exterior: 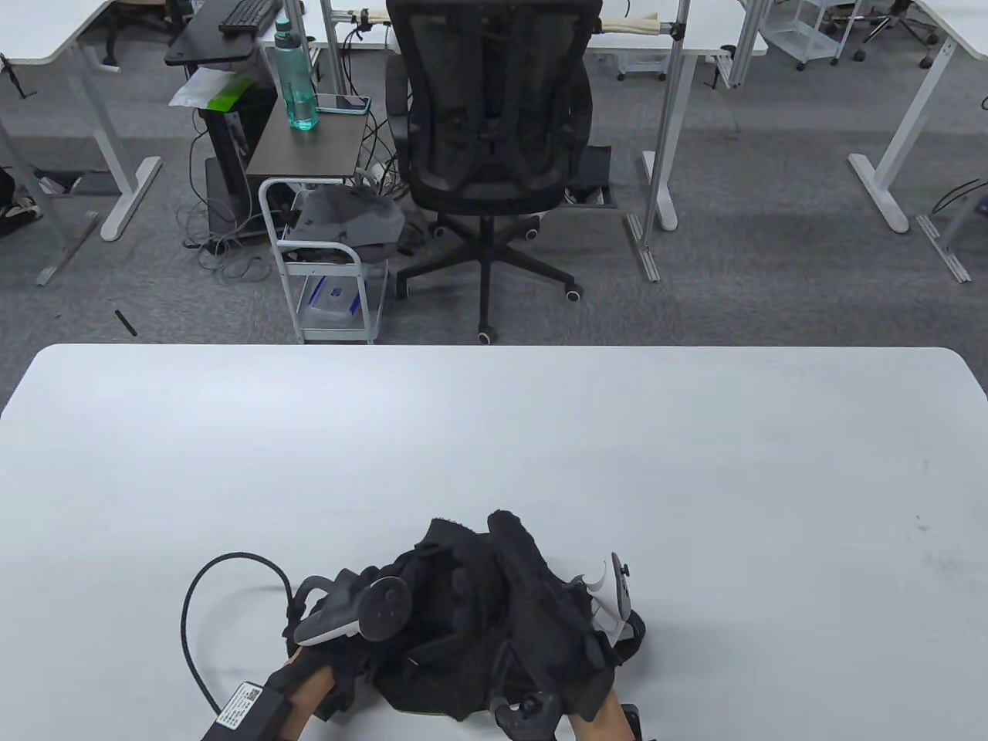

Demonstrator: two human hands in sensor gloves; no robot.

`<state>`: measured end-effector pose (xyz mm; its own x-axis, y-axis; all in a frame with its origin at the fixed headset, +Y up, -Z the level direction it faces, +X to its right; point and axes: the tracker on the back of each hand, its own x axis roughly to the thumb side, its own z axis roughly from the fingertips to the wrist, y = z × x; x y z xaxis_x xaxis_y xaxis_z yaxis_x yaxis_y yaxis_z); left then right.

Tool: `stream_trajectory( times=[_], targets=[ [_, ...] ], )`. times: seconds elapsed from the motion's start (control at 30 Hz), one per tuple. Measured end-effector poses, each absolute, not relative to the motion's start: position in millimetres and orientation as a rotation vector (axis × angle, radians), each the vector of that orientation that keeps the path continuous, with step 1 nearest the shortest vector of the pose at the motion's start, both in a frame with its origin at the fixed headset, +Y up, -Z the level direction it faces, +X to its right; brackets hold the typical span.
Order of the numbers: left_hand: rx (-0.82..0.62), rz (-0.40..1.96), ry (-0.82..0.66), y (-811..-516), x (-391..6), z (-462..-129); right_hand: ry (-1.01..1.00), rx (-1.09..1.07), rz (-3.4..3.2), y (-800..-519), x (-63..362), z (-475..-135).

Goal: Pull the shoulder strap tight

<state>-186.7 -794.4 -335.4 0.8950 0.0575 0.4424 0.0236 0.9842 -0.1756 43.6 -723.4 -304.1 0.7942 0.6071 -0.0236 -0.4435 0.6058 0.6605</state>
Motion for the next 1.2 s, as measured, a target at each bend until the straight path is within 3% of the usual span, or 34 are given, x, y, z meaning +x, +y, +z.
stream_trajectory(
  times=[0.1, 0.3, 0.43, 0.57, 0.73, 0.97, 1.2],
  targets=[
    [-0.172, -0.031, -0.466, -795, -184, -335, 0.292, 0.646, 0.396, -723, 46, -304],
    [-0.177, -0.005, -0.467, -797, -185, -336, 0.159, 0.738, 0.744, -712, 55, -300],
    [-0.191, 0.031, -0.453, -797, -188, -340, 0.262, 0.630, 0.635, -716, 55, -300],
    [-0.220, 0.050, -0.433, -798, -191, -349, 0.217, 0.443, 0.645, -720, 71, -300],
    [-0.259, 0.032, -0.432, -798, -187, -368, 0.515, 0.521, 0.714, -719, 68, -297],
    [-0.230, 0.074, -0.384, -801, -188, -399, 0.597, 0.570, 1.030, -721, 60, -299],
    [-0.209, 0.081, -0.386, -804, -186, -396, 0.782, 0.529, 1.215, -736, 47, -300]
  ],
)
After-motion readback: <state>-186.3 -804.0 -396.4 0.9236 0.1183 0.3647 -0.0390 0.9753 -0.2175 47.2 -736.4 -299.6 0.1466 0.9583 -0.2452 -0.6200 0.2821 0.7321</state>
